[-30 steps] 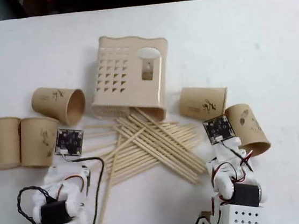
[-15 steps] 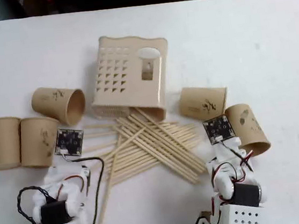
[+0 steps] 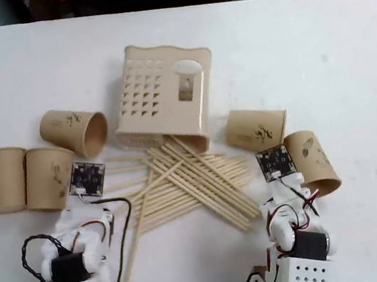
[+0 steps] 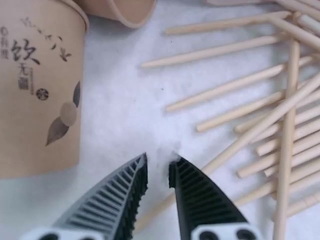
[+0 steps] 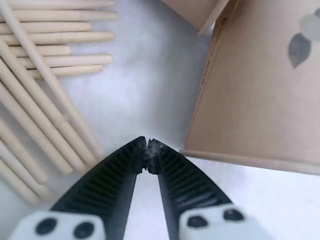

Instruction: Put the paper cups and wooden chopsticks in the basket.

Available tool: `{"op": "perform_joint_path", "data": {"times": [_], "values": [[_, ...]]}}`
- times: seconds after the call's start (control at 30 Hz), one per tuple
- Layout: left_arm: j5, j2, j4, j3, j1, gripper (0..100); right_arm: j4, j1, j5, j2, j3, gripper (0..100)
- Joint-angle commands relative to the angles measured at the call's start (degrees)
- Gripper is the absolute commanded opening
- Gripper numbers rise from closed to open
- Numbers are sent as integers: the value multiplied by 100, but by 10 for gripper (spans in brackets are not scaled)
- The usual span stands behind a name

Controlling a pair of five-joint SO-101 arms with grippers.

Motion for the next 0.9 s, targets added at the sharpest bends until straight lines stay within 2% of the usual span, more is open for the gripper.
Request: {"op": "perform_joint_path", "data": {"times": [0.0,0.5,0.7,0.87], "values": [[-35,-84,35,-18,-22,94,22,-57,-18,-48,44,19],[-35,-84,35,-18,-22,94,-13,-40,35,-57,-9,21],[-35,-84,35,-18,-22,94,-127,84,1310,-66,-791,21],[-35,-84,35,-18,-22,94,-92,57,1284,-13,-1776,21]]}}
